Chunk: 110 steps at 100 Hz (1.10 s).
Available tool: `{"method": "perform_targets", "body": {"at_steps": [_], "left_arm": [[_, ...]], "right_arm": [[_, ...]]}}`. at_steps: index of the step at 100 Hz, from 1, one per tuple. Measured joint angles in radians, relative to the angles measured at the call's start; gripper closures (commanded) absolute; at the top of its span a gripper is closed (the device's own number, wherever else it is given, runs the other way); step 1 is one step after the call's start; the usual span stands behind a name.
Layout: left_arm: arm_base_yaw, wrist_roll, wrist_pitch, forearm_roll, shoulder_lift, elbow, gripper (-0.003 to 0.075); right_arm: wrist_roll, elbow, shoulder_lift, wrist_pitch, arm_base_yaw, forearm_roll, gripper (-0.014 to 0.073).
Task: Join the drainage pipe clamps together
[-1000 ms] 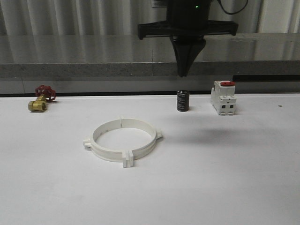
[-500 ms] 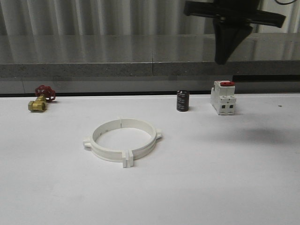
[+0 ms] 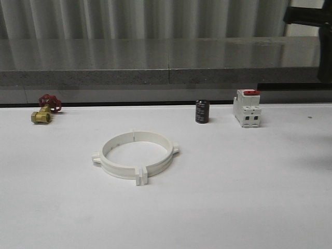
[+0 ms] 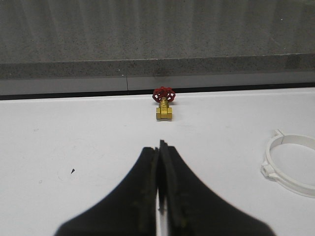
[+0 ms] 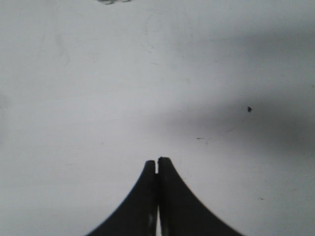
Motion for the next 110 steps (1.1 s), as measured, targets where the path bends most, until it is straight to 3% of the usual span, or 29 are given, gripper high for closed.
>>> {"method": "perform_targets", "body": {"at_steps": [33, 64, 110], "left_arm": [[0.000, 0.000, 0.000, 0.000, 0.000, 0.000, 0.0741], [0.000, 0.000, 0.000, 0.000, 0.000, 0.000, 0.0741], [0.000, 0.000, 0.000, 0.000, 0.000, 0.000, 0.0741]], "right_arm": [[-0.016, 0.234, -0.145, -0.107, -0.116, 0.032, 0.0656], [-0.020, 0.433, -0.332, -0.226, -0.119, 0.048, 0.0656], [-0.020, 0.702, -0.807, -0.416, -0.119, 0.050, 0.0656]]}}
